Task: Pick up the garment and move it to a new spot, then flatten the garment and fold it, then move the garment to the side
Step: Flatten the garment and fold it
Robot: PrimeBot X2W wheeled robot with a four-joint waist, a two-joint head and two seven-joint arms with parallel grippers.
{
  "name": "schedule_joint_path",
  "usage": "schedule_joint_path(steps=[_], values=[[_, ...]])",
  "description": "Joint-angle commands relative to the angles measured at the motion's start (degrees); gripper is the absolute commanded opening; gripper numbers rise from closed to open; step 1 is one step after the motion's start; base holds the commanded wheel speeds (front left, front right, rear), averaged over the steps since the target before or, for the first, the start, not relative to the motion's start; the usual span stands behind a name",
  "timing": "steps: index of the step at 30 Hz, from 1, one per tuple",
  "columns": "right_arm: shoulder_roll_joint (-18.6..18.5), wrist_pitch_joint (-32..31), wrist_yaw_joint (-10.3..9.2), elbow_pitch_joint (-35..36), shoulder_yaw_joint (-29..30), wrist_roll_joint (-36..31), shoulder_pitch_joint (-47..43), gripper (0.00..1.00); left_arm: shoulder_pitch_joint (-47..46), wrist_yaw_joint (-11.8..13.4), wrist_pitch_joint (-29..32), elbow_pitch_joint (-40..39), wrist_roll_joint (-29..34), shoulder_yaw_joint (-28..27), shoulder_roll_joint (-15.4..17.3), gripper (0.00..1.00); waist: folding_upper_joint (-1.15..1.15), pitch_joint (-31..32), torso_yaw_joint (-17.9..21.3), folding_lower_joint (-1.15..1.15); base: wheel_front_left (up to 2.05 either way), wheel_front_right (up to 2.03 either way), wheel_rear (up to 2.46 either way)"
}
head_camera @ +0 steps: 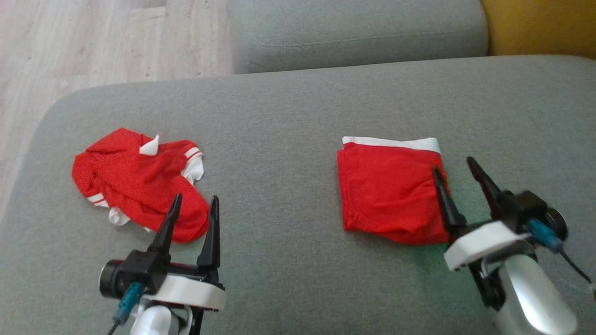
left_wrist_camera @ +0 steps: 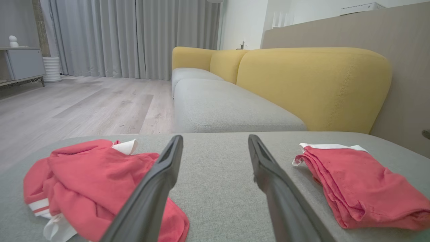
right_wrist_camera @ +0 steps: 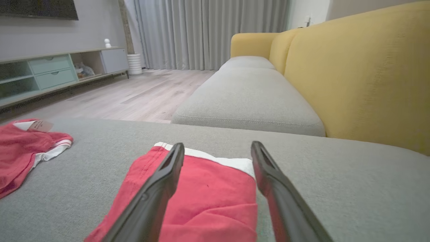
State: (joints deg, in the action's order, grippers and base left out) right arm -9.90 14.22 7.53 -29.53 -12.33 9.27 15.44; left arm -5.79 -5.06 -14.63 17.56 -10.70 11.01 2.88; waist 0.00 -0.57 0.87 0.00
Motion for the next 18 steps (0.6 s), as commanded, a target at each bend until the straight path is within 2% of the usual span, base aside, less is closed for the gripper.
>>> schedule_joint_path(steps=[1,5,7,14,15,16,17,18], values=[[1.62,0.73,-0.04,4.45,2.08,-1.65,-1.04,1.0,-2.62,0.3,-0.37,-2.43,-0.66,-1.6,0.0,1.0,0.0,-0.42,0.61,0.0,0.0,0.0,0.0],[4.94,0.76,-0.04,11.9,8.49,-6.68,-6.12,1.0,-2.8,0.41,-0.37,-3.1,-1.05,-1.04,0.0,1.0,0.0,-1.44,1.14,0.0,0.0,0.0,0.0],[6.15,0.76,-0.04,14.42,9.47,-7.54,-8.3,1.0,-2.97,0.28,-0.37,-2.97,-1.48,-0.57,0.0,1.0,0.0,-2.12,1.15,0.0,0.0,0.0,0.0],[6.98,0.77,-0.04,16.99,10.72,-8.24,-8.12,1.0,-4.73,-0.07,-0.37,-2.94,-1.45,0.01,0.0,1.0,0.0,-4.85,-0.03,0.0,0.0,0.0,0.0],[6.99,0.76,-0.04,16.47,10.67,-7.78,-7.48,0.96,-4.99,-0.11,-0.37,-2.98,-1.47,0.06,0.0,1.0,0.0,-5.34,-0.35,0.0,0.0,0.0,0.0],[7.0,0.61,-0.04,15.79,10.69,-7.52,-6.68,0.24,-5.21,-0.14,-0.37,-3.03,-1.51,0.21,0.0,1.0,0.0,-5.9,-0.73,0.0,0.0,0.0,0.0],[7.0,0.37,-0.04,15.07,10.76,-7.43,-5.74,0.0,-5.44,-0.18,-0.37,-3.05,-1.56,0.42,0.0,1.0,0.0,-6.48,-1.17,0.0,0.0,0.0,0.0],[7.0,0.03,-0.04,14.29,10.9,-7.57,-4.73,0.0,-5.67,-0.22,-0.37,-3.02,-1.61,0.63,0.0,1.0,0.0,-7.06,-1.62,0.0,0.0,0.0,0.0]])
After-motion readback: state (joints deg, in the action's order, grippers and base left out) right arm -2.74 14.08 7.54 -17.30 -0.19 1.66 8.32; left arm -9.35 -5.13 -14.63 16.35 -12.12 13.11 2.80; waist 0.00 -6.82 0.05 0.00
